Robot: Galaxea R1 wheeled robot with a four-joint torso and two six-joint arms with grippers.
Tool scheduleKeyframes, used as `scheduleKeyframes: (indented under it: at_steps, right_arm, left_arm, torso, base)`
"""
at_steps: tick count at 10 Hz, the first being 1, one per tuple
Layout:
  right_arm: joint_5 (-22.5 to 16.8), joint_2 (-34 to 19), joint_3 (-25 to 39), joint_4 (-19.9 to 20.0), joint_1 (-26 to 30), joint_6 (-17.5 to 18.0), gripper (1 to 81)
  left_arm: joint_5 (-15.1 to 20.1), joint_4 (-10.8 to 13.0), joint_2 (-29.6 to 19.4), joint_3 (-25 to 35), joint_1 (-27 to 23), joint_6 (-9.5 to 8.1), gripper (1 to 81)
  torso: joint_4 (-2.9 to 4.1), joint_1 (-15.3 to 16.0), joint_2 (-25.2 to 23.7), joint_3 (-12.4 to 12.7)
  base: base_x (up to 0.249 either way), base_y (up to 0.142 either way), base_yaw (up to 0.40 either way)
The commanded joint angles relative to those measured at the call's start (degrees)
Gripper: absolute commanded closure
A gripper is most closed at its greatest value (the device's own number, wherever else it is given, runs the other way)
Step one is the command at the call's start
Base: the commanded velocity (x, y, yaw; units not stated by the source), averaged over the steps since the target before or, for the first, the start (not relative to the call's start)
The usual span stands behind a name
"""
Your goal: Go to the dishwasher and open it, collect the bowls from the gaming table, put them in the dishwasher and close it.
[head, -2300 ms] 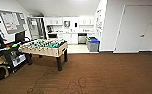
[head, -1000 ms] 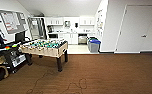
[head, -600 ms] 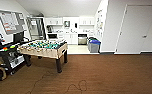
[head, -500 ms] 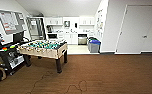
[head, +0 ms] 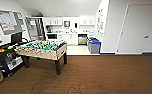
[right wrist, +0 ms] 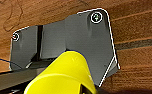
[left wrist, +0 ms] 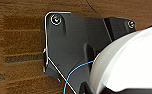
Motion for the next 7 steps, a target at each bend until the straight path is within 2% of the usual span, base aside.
scheduleKeyframes:
  at_steps: [1,2,7]
  right_arm:
    - [-2.42,-1.06,0.02,-0.61,2.68,-0.20,81.1]
    - [-2.42,-1.06,0.02,-0.70,2.68,-0.20,81.1]
    - [-2.42,-1.06,0.02,-0.70,2.68,-0.20,81.1]
  left_arm:
    - [1.12,0.31,-1.17,-0.10,-2.06,-0.21,81.1]
    - [1.03,0.22,-1.09,-0.10,-2.06,-0.21,81.1]
    - [1.03,0.13,-1.17,-0.10,-1.88,-0.21,81.1]
  torso:
    - [0.00,0.00,-0.02,0.00]
    - [0.00,0.02,0.00,0.00]
    - [0.00,0.02,0.00,0.00]
  base:
    - [0.137,0.000,0.000]
    - [0.137,0.000,0.000]
    - [0.137,-0.079,0.000]
